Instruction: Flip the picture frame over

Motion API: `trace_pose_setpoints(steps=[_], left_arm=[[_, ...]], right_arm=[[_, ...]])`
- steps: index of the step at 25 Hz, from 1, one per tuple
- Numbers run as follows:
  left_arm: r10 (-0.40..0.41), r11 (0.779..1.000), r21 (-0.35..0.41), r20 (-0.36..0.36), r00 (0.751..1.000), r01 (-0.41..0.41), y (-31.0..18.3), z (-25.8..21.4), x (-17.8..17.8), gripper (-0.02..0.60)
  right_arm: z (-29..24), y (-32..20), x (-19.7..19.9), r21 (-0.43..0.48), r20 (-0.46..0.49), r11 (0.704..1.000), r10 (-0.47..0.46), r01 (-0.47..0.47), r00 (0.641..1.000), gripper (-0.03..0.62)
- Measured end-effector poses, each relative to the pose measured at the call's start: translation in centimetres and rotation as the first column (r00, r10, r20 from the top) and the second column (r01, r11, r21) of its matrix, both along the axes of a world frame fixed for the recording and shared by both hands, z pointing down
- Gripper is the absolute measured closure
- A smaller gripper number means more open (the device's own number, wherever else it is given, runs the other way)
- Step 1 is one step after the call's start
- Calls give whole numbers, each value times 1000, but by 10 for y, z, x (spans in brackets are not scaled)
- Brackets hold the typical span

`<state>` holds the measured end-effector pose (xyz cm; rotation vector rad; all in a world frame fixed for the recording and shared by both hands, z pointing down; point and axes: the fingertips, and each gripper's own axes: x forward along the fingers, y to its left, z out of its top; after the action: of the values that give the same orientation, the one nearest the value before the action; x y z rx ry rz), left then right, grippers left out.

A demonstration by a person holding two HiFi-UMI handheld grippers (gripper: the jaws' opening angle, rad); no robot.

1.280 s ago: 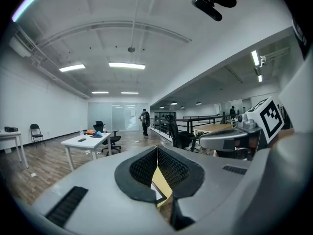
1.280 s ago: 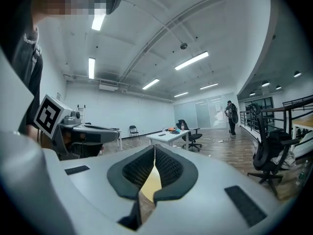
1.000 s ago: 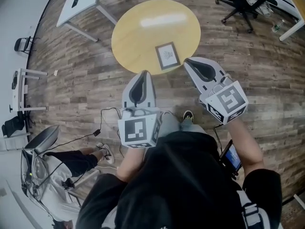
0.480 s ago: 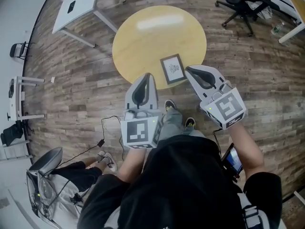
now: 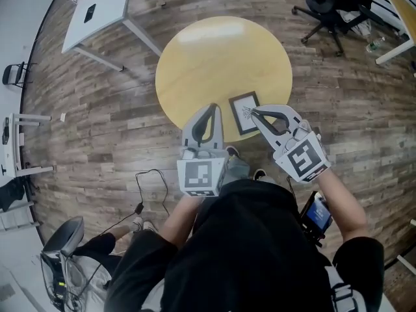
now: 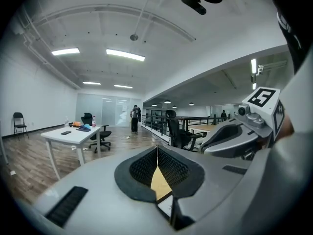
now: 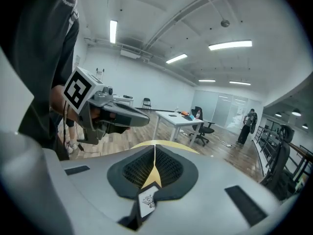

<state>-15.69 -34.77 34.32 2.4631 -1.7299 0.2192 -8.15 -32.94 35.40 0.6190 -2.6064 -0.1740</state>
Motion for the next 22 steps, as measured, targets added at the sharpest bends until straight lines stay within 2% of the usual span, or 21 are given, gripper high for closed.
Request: trace_pose_setpoints(steps=[3,6,10,15,18,22], left_arm=[[4,999,-47,-2,1000,-4,-15,49,-13,558],[-2,992,-126,-20,1000,0,-28,104,-23,558],[21,968,-249,-59,998,-35,-35,165,-21,558],[83,932,-345,-85,993,-107,-31,228,-2,557],[102,918,-378,-72,992,-122,-24,255,4,557],[112,914,-383,-85,990,-136,-30,271,5,557]], right_arm=[[36,-2,-12,-24,-106,999,-39,36,994,574],[77,-2,-20,-72,-190,996,-66,53,980,574],[141,4,-24,-167,-260,983,-117,75,959,572],[219,17,-28,-285,-338,953,-196,99,920,572],[245,24,-29,-286,-357,950,-224,122,907,571],[268,29,-28,-252,-380,955,-249,160,891,547]])
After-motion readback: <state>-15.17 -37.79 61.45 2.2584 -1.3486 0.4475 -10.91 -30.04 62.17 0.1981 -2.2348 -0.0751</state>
